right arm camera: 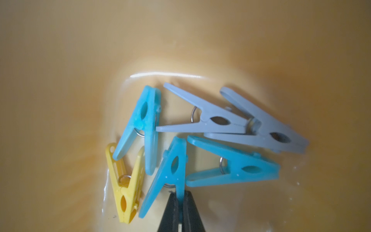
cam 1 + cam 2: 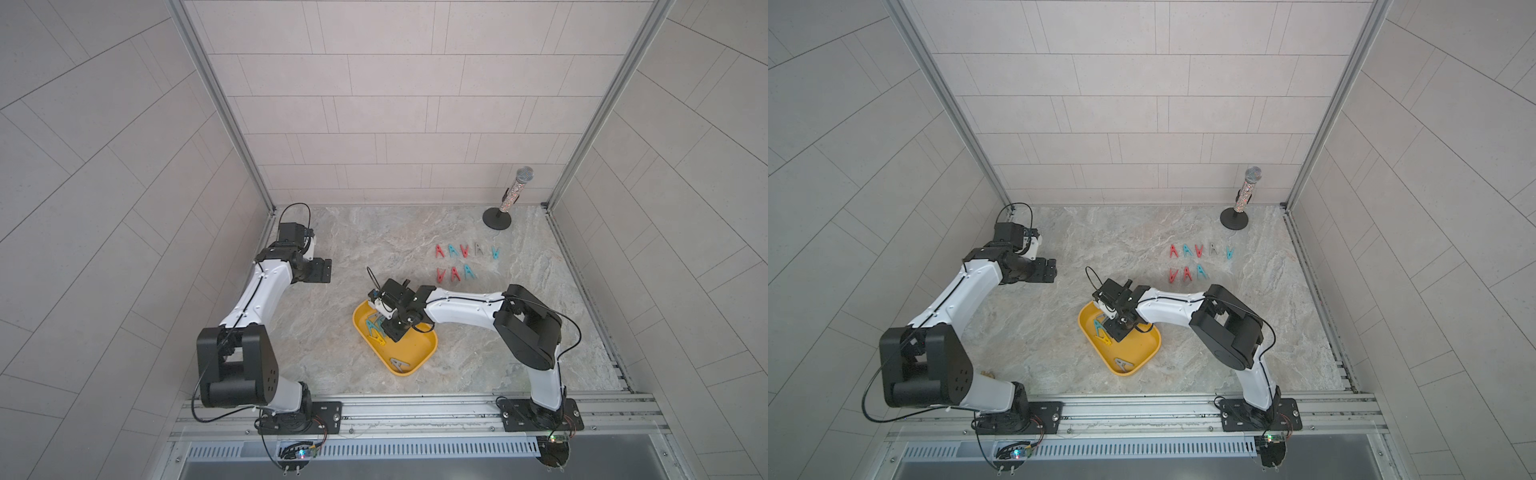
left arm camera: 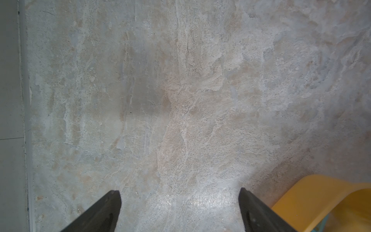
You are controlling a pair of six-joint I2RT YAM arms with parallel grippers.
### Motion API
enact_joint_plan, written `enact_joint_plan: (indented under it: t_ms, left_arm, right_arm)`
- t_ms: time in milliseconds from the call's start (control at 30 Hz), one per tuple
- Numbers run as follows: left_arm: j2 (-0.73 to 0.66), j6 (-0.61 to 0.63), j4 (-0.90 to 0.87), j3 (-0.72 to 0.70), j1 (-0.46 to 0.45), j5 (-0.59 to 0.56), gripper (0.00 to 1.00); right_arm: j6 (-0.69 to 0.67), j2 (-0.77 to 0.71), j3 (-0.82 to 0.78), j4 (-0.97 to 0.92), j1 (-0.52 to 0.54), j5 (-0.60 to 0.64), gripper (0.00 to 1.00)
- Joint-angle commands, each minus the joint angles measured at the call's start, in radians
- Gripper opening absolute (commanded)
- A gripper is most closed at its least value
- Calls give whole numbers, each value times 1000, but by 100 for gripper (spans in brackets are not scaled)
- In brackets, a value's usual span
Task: Take the clothespins out of the storage box
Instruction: Pick up the clothespin from the storage box.
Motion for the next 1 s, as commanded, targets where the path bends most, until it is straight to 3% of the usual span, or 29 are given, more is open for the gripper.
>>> enact_joint_plan:
  t_ms: [0, 967]
  left_arm:
    - [-10, 6, -17, 0, 7, -3, 99]
    - [-11, 9, -23, 2, 7, 29, 99]
  right_arm:
    - [-1, -62, -24, -30, 7, 17, 2]
    - [38, -367, -157, 80, -29, 118, 0]
